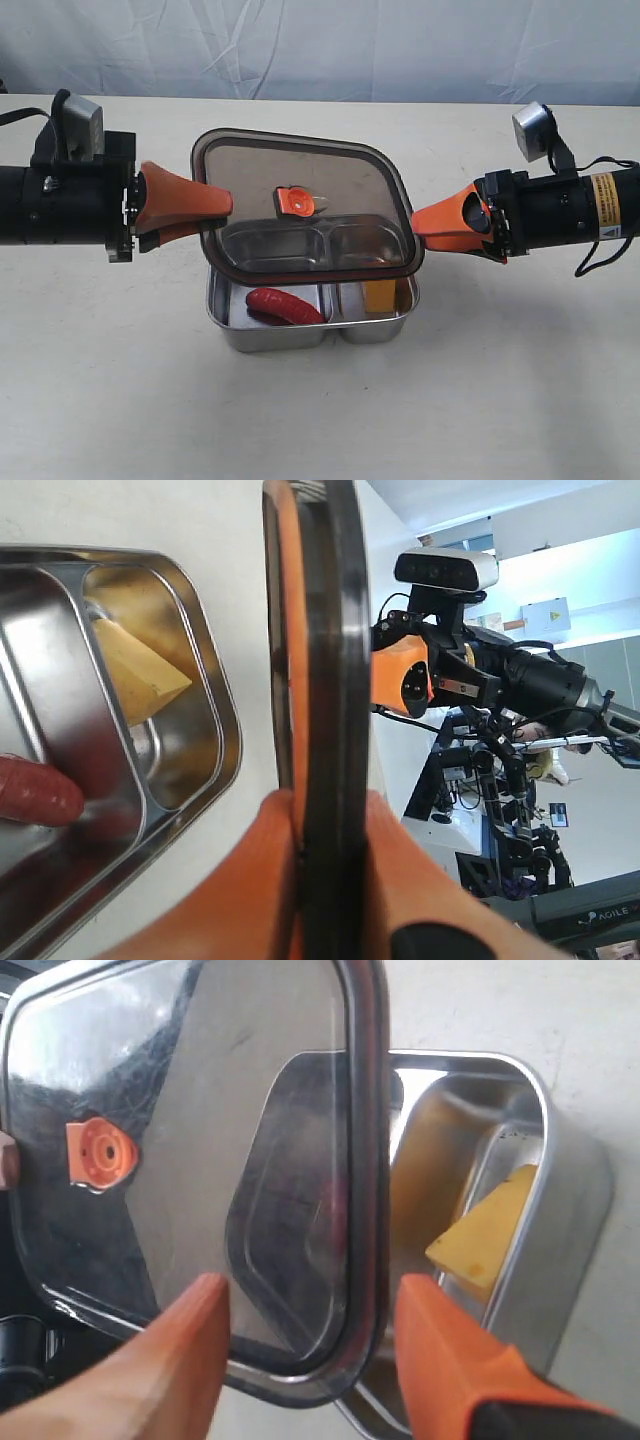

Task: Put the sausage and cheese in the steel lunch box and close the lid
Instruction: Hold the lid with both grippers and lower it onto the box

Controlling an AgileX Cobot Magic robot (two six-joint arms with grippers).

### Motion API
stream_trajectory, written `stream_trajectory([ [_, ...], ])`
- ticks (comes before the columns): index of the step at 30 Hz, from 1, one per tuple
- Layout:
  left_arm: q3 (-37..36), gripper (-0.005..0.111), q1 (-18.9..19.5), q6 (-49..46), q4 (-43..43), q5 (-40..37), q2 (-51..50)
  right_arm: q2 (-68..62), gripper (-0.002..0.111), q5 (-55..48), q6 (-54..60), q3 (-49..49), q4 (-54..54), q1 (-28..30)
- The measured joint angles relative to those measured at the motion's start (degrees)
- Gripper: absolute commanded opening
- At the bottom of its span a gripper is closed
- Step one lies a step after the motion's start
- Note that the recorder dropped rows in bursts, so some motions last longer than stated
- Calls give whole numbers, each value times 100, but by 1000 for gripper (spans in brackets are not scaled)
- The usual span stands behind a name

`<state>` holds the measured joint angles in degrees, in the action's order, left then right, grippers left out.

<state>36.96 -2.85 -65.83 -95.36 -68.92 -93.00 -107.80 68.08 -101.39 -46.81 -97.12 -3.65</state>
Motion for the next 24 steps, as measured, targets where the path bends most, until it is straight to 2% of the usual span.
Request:
stream_trajectory([
  [3,0,0,0,23,1,0,0,-206,50,66,38,-12,155,0],
  [4,0,0,0,23,1,0,0,-230,42,77,48,-12,194,0],
  [5,0,0,0,23,1,0,0,-259,27,109,59,-12,282,0],
  [6,0,0,0,23,1,0,0,-259,19,119,71,-12,411,0],
  [7,0,0,0,11,1,0,0,-259,4,108,94,-12,463,0],
  [8,0,0,0,11,-26,0,0,-259,-1,55,149,-12,552,0],
  [24,0,0,32,-124,158,-42,-65,98,0,-406,203,-22,202,-104],
])
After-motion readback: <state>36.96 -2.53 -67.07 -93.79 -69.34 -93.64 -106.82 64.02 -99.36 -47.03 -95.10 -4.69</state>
